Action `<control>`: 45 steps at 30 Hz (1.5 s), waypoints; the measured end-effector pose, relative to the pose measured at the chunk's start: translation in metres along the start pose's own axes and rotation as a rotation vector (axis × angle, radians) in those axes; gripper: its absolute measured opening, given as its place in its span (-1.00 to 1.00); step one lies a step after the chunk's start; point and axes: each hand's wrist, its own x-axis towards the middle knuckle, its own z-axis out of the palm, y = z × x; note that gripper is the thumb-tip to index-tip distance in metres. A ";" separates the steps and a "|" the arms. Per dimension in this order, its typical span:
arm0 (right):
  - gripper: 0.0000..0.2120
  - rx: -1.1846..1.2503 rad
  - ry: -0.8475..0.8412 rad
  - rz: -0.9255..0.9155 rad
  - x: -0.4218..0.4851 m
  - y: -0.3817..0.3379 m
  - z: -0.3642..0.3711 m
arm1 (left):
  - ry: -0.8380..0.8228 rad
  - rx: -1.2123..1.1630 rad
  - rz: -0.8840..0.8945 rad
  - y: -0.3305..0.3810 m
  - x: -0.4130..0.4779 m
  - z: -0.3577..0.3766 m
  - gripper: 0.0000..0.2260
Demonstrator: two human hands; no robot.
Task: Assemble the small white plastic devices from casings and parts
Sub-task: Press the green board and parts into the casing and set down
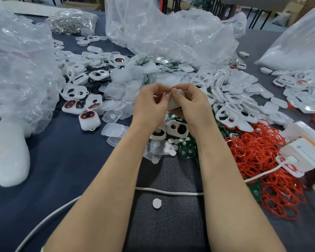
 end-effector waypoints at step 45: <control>-0.84 0.203 -0.016 0.151 0.003 0.005 -0.006 | -0.001 -0.327 -0.187 -0.012 0.006 -0.003 -0.94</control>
